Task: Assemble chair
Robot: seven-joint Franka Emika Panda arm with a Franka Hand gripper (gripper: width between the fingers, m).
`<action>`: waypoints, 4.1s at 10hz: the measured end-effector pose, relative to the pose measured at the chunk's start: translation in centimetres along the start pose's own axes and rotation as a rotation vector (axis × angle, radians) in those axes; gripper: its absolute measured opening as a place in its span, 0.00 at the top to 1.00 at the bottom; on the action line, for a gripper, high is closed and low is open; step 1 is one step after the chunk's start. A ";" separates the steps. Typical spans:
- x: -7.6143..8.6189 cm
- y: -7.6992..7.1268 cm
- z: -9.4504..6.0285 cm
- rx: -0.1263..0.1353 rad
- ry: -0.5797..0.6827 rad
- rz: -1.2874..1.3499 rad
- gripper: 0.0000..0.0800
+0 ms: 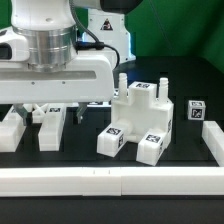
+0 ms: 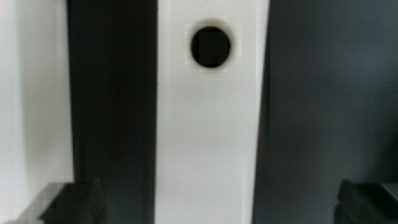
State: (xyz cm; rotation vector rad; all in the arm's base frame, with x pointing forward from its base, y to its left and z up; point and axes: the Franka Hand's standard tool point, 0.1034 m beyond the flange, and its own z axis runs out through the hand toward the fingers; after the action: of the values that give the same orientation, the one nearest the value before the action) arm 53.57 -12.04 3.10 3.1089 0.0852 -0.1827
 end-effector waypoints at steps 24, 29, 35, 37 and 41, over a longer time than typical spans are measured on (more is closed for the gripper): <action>-0.3 -2.0 -1.7 0.022 -0.022 -0.002 0.64; 1.0 -3.2 -5.2 0.039 -0.020 -0.003 0.64; 0.4 -3.8 -5.7 0.054 -0.051 0.355 0.64; 0.3 -4.4 -7.0 0.063 -0.054 0.372 0.64; 0.3 -5.6 -8.5 0.072 -0.052 0.390 0.64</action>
Offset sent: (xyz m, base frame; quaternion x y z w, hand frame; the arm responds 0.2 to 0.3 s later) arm -0.0058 -0.0001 -0.0143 -0.0064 0.0067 -0.0009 1.0000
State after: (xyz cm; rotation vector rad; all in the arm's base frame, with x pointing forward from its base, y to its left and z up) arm 54.57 -6.19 11.39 3.1071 -0.5336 -0.2586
